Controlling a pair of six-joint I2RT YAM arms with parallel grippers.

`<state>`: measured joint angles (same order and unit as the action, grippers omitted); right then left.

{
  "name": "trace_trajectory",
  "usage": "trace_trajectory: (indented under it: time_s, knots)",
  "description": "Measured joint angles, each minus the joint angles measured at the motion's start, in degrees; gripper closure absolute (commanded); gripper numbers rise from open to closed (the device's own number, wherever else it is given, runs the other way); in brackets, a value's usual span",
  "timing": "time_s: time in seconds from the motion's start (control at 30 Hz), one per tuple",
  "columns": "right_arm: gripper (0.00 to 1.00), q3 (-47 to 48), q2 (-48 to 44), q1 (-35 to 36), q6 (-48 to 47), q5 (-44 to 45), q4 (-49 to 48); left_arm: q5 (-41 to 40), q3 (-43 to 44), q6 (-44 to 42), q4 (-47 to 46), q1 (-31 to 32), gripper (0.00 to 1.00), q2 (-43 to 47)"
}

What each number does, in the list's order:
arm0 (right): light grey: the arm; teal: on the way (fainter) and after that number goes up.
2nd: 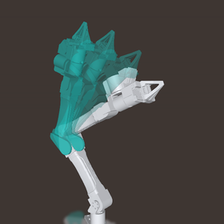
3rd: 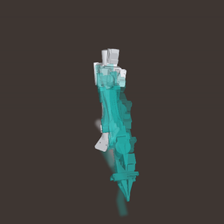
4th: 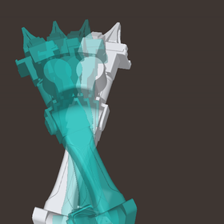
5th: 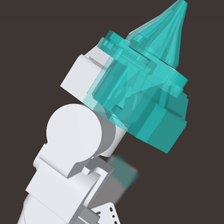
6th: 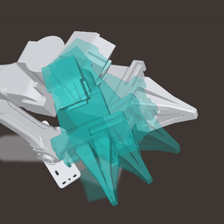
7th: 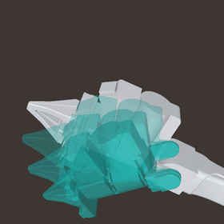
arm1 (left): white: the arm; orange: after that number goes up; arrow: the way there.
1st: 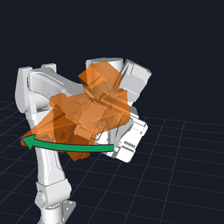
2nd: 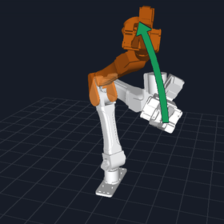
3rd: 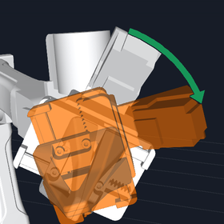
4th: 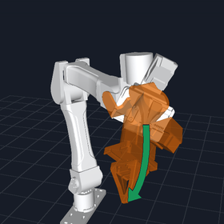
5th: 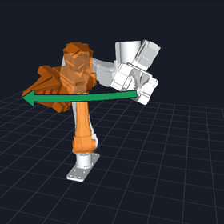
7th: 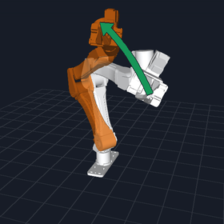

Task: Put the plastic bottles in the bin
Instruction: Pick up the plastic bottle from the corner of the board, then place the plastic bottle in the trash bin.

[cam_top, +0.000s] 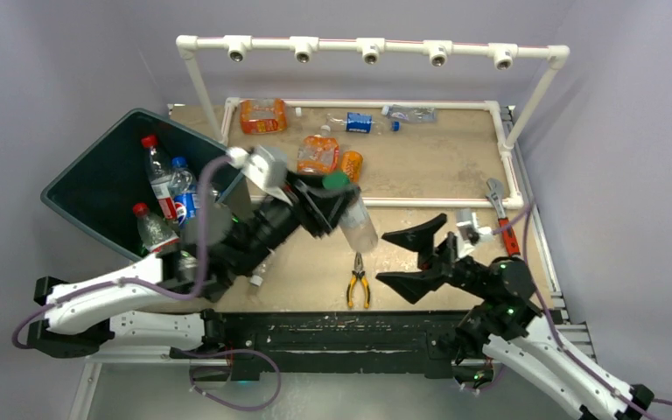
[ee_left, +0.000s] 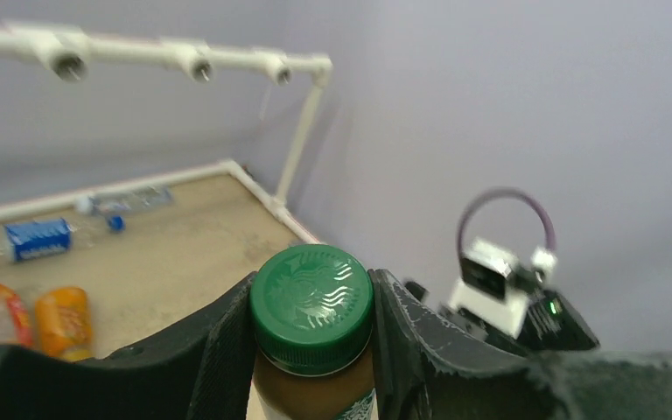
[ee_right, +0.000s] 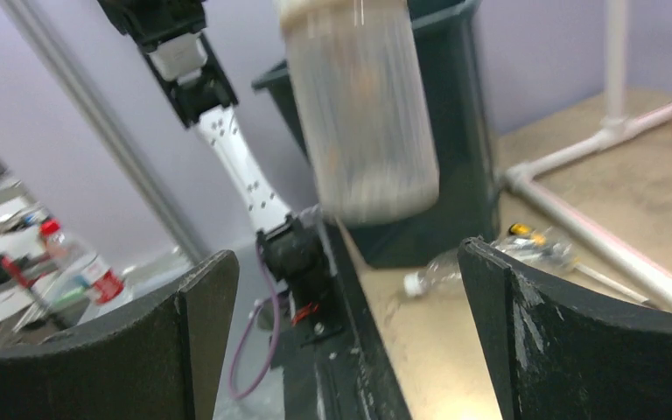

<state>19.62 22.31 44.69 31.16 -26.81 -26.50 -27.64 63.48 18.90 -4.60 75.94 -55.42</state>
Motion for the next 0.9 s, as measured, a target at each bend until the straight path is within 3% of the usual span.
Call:
trace_trajectory:
  time_s: [0.17,0.27,0.33,0.43,0.5,0.63,0.7,0.8,0.9]
  knots:
    - [0.01,5.70,-8.41,0.00,-4.63,5.66,10.51,-11.26,26.77,-9.57,12.41,0.00,1.00,-5.70]
    - [0.01,5.75,-9.79,0.00,-5.46,7.82,12.83,-19.45,36.79,-18.25,14.34,-0.02,1.00,-9.46]
    - [0.01,5.35,-9.35,0.00,-5.66,8.68,14.16,-26.25,41.79,-26.14,13.35,-0.04,1.00,-12.57]
    - [0.01,4.98,-7.91,0.00,-5.73,9.86,15.87,-36.87,44.28,-44.09,1.99,-0.79,1.00,-17.90]
    - [0.01,4.83,-7.04,0.00,-5.73,10.43,16.35,-40.17,45.53,-51.01,-1.42,-4.07,1.00,-21.00]
    - [0.01,4.68,-5.99,0.00,-5.73,10.84,16.22,-37.38,53.72,-46.27,12.15,-19.93,1.00,-28.76]
    - [0.01,4.68,-5.57,0.00,-5.75,10.80,16.20,-37.70,53.90,-43.91,17.38,-26.99,1.00,-29.68]
    - [0.01,4.68,-5.16,0.00,-5.75,10.73,16.20,-40.50,54.03,-43.43,19.26,-30.95,1.00,-29.59]
    - [0.01,4.68,-5.09,0.00,-5.77,10.64,16.17,-44.50,53.83,-47.30,15.45,-32.50,1.00,-28.85]
